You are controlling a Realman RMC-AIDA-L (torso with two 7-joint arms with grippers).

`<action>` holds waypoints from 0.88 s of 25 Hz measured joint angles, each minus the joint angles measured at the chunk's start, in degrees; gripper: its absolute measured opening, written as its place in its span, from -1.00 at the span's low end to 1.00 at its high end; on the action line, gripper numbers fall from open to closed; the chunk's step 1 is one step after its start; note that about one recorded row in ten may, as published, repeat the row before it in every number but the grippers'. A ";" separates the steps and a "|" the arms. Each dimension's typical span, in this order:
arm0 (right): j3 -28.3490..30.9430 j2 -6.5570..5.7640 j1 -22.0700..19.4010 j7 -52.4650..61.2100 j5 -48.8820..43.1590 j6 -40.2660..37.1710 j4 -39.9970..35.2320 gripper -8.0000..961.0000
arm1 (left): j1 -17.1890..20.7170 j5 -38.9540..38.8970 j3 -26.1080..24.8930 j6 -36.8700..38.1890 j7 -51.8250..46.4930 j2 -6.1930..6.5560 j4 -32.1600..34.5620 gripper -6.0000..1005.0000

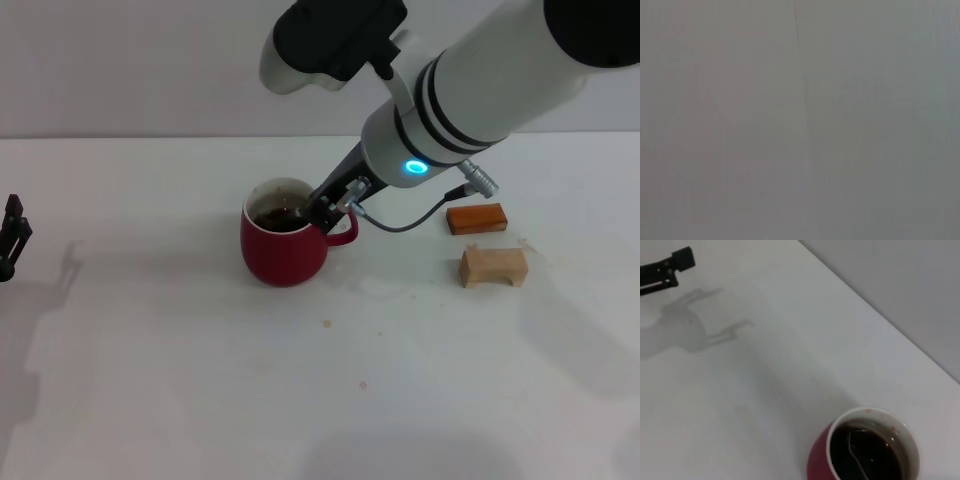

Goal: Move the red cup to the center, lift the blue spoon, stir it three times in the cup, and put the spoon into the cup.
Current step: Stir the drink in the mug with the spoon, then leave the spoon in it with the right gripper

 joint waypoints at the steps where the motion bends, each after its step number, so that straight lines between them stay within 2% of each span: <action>1: -0.19 0.00 0.18 0.01 0.37 -0.35 -0.22 -0.71 | 0.00 0.00 0.00 0.00 0.00 0.00 0.00 0.70; 9: -0.16 -0.23 1.59 -0.07 0.53 -2.25 -2.56 -0.70 | -0.42 0.01 0.00 0.00 0.04 0.00 -0.01 0.70; 22: 0.85 -0.43 1.06 -0.31 -1.94 -1.81 -2.86 -0.69 | -0.68 0.10 0.00 0.00 0.09 -0.09 0.07 0.70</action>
